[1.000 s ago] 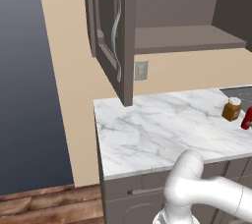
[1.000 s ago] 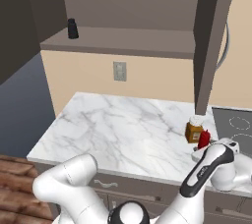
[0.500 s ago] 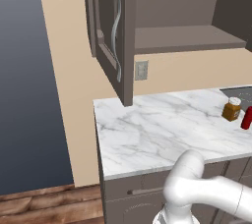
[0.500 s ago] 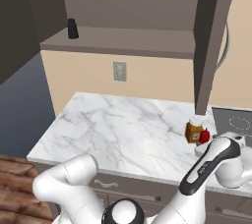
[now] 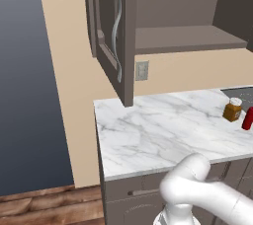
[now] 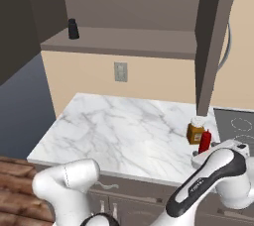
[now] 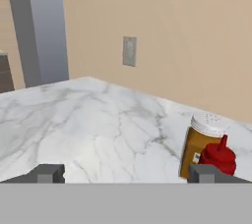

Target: Collect the turmeric, ketchup, and shaker from the cabinet and place them next to the stove.

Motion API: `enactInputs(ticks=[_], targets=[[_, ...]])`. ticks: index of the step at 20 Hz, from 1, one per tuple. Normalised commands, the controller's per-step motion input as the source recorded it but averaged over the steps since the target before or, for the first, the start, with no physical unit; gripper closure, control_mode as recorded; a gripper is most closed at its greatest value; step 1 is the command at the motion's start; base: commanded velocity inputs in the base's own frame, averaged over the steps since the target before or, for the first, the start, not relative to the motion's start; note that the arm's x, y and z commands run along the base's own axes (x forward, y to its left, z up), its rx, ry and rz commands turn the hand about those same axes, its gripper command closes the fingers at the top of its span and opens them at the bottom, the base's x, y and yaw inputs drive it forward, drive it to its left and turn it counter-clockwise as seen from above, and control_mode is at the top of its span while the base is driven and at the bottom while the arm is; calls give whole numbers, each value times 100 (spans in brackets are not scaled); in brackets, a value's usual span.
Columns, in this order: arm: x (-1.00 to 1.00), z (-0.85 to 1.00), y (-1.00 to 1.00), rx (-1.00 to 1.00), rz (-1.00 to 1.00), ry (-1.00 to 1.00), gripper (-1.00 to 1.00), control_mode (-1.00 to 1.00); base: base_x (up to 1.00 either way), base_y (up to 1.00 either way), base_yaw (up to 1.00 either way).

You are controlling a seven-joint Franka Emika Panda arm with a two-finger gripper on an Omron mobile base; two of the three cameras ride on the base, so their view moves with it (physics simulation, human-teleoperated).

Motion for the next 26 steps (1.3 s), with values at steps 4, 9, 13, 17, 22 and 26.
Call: enactInputs(ticks=[4,9,13,17,22,26], targets=[[-77,12,100,-3,-13,-2,-100,-100,0,0,0],[-58,21,100,-5,-13,-3,-100,-100,0,0,0],[-35,29,100,-7,-13,-4,-100,-100,0,0,0],[-22,44,100,-6,-11,-5,-100,-100,0,0,0],[-9,53,100,-3,-9,-3,-100,-100,0,0,0],[-9,63,100,0,-4,0,-100,-100,0,0,0]])
